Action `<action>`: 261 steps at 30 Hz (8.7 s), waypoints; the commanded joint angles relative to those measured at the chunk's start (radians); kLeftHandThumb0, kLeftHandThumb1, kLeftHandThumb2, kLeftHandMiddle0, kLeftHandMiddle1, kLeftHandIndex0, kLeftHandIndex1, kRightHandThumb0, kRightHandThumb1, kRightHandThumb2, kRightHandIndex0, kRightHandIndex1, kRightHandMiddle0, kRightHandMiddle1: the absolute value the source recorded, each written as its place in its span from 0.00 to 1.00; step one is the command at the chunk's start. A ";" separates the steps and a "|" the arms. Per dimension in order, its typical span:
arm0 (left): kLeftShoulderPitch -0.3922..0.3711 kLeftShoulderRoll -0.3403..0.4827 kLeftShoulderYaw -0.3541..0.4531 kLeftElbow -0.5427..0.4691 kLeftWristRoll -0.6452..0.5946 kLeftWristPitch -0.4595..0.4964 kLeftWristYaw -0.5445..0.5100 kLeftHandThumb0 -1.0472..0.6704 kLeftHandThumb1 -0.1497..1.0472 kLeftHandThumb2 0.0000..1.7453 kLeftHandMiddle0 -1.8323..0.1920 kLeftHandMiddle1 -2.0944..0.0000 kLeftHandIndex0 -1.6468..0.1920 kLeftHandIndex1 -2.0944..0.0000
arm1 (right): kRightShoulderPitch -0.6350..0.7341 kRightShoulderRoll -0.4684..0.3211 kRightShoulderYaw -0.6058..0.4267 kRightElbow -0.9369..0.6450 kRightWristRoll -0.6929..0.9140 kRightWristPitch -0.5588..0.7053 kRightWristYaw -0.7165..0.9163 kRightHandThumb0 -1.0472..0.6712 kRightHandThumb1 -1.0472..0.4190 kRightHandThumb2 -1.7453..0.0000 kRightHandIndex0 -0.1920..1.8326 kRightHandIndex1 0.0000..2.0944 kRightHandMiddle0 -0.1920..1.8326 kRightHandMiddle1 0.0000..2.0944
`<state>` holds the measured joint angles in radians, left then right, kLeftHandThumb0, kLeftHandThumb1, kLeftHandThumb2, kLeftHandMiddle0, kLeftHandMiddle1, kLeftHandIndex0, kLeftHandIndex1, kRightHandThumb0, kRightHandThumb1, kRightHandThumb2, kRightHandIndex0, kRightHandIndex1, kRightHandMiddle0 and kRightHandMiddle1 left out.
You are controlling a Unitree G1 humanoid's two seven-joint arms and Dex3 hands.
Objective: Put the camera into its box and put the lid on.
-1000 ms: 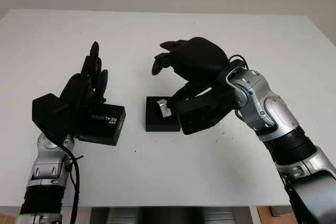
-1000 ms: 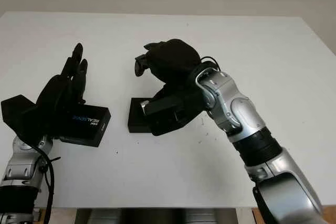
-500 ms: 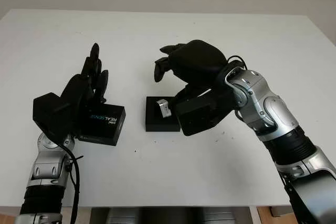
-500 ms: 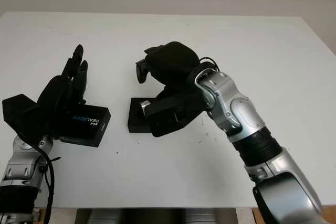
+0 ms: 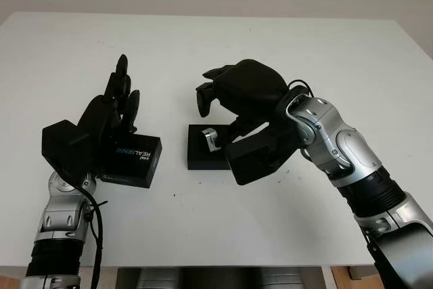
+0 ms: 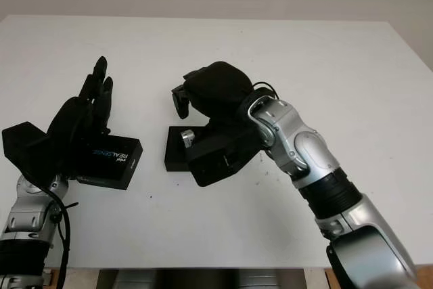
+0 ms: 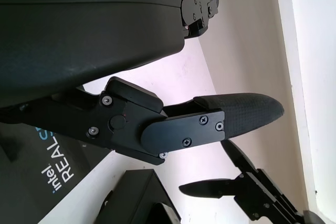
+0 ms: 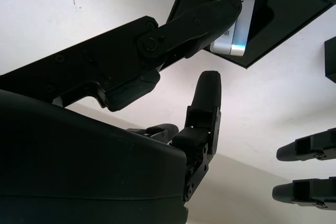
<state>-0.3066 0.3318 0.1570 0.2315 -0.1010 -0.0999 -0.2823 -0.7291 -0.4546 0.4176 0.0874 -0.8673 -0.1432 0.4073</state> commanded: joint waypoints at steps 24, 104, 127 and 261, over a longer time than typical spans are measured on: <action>0.015 -0.004 0.001 -0.013 -0.011 -0.003 -0.004 0.12 1.00 0.36 1.00 1.00 1.00 1.00 | 0.007 0.015 0.028 0.033 0.007 -0.020 0.008 0.14 0.11 0.97 0.29 0.03 0.32 0.45; -0.006 0.015 0.001 -0.009 -0.001 0.019 -0.009 0.09 1.00 0.35 1.00 1.00 1.00 1.00 | 0.239 0.112 -0.168 -0.051 0.367 0.080 -0.217 0.36 0.06 0.97 0.19 0.35 0.31 0.70; 0.002 0.011 0.006 0.000 -0.019 0.009 -0.022 0.11 1.00 0.34 1.00 1.00 1.00 1.00 | 0.365 0.209 -0.175 -0.028 0.394 0.127 -0.325 0.37 0.07 0.97 0.14 0.42 0.29 0.73; 0.011 0.008 0.000 -0.003 -0.008 -0.006 -0.001 0.11 1.00 0.34 1.00 1.00 1.00 1.00 | -0.041 -0.054 0.034 -0.070 -0.038 -0.100 0.048 0.16 0.14 0.97 0.27 0.05 0.33 0.33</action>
<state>-0.2986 0.3433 0.1600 0.2401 -0.1123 -0.0977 -0.2853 -0.7797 -0.5162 0.4481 0.0210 -0.9021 -0.2373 0.4689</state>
